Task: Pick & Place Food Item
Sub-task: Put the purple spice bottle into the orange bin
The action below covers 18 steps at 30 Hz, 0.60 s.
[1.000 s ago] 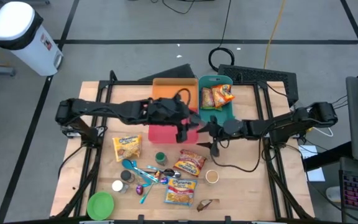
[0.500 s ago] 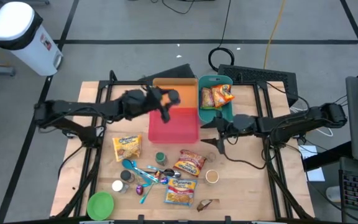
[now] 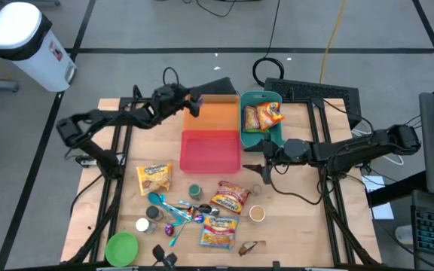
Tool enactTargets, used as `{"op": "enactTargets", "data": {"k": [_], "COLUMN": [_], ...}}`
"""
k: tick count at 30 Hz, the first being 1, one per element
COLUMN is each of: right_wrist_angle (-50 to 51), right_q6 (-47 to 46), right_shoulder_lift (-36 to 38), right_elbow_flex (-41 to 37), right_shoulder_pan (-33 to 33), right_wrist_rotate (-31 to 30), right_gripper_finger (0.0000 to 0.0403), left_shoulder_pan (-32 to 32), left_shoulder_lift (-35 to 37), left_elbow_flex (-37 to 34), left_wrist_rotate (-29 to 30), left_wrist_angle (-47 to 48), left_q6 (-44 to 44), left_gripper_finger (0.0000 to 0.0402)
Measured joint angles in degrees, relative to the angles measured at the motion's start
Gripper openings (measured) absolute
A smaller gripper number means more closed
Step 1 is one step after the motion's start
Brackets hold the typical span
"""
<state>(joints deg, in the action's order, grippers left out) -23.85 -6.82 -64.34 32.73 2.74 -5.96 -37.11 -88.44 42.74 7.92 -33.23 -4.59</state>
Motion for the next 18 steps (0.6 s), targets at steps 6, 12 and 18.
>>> {"op": "enactTargets", "data": {"k": [6, 12, 18], "right_wrist_angle": [0.44, 0.37, 0.44], "right_q6": [-0.18, -0.05, -0.03], "right_shoulder_lift": [0.00, 0.00, 0.00], "right_elbow_flex": [0.00, 0.00, 0.00], "right_shoulder_pan": [0.00, 0.00, 0.00], "right_wrist_rotate": [0.00, 0.01, 0.02], "right_gripper_finger": [0.0279, 0.0279, 0.0279], "left_shoulder_pan": [-1.36, -1.49, -1.50], "left_shoulder_lift": [-6.89, -11.17, -11.24], "left_elbow_flex": [-0.02, 0.00, 0.02], "left_wrist_rotate": [0.87, 2.31, 5.53], "left_wrist_angle": [-2.54, -5.48, -5.39], "left_q6": [0.11, -1.39, -3.85], "left_gripper_finger": [0.0208, 0.0208, 0.0220]}}
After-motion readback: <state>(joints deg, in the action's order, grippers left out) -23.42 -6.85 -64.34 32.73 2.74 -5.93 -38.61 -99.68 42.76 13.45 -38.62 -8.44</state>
